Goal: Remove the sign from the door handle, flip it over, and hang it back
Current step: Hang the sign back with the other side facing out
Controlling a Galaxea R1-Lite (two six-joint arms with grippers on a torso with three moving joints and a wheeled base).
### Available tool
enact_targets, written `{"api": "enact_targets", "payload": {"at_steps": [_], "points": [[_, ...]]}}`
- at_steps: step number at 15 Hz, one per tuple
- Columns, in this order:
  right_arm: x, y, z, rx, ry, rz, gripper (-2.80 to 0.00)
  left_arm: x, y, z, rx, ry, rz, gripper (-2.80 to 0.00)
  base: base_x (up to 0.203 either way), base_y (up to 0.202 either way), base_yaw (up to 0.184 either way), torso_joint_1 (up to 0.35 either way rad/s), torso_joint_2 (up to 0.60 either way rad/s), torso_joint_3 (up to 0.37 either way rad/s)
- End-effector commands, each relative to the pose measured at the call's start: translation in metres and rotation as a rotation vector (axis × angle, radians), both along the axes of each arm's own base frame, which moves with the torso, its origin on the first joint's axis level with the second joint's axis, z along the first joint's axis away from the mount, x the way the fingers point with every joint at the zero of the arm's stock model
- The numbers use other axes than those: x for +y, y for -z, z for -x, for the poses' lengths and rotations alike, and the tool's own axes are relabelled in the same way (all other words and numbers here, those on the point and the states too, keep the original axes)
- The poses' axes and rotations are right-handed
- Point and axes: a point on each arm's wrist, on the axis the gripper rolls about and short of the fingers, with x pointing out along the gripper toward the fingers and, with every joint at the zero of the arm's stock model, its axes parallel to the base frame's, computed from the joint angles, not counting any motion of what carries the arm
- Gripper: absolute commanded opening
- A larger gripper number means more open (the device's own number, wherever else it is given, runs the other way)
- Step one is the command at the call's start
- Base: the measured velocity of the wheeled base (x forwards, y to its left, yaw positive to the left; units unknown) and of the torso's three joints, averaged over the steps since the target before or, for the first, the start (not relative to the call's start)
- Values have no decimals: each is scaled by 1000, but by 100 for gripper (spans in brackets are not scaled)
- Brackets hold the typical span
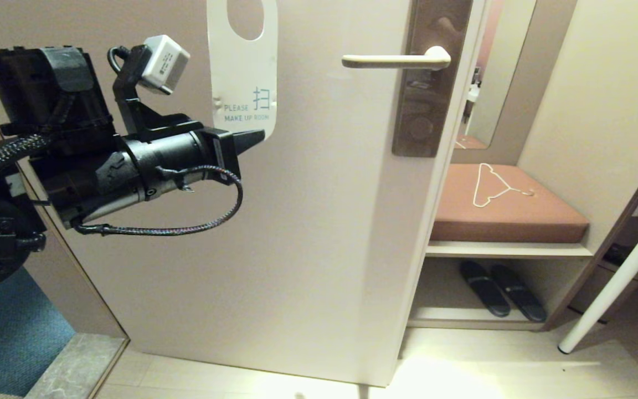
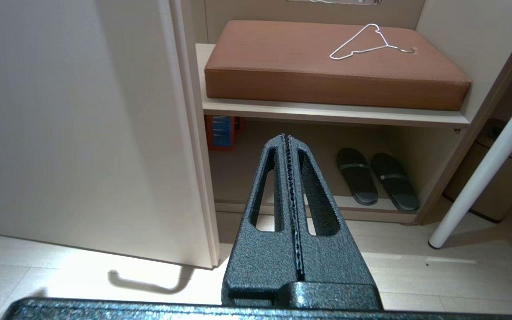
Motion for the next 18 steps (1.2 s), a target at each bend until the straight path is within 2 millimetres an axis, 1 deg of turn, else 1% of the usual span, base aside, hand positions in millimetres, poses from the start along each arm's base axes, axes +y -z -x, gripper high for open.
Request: {"api": "enact_targets", "payload": {"at_steps": [1, 6, 9, 14, 18], "points": [[0, 0, 0, 0, -1, 1, -280, -8, 7, -12, 20, 7, -9, -280, 0, 0, 0, 0, 0, 0], [0, 0, 0, 0, 1, 1, -280, -36, 10, -26, 17, 58, -13, -280, 0, 0, 0, 0, 0, 0], [0, 0, 0, 0, 1, 3, -280, -47, 16, -36, 9, 74, -39, -280, 0, 0, 0, 0, 0, 0], [0, 0, 0, 0, 1, 4, -280, -54, 25, -43, 28, 81, -51, -280, 0, 0, 0, 0, 0, 0], [0, 0, 0, 0, 1, 7, -280, -58, 24, -49, 21, 84, -47, -280, 0, 0, 0, 0, 0, 0]]}}
